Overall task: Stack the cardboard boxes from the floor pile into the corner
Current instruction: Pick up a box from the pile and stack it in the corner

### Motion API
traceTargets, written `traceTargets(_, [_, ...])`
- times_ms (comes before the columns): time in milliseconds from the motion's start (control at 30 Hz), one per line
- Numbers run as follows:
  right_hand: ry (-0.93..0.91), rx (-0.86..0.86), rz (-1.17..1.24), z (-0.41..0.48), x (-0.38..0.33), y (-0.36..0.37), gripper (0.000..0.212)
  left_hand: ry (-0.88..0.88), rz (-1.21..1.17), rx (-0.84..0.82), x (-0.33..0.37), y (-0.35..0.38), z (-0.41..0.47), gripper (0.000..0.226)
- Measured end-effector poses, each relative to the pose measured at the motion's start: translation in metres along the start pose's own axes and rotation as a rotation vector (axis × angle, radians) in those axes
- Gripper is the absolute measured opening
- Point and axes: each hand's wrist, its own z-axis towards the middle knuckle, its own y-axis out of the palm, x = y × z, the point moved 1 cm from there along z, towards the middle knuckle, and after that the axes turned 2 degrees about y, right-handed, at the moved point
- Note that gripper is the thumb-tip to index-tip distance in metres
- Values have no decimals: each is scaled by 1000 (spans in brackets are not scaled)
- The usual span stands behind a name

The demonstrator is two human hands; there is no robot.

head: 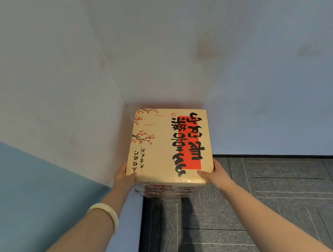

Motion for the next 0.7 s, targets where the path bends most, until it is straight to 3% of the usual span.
traceTargets(700, [-55,57,47,46,40,31,66,-1,-55,-29,-49,1,47,44])
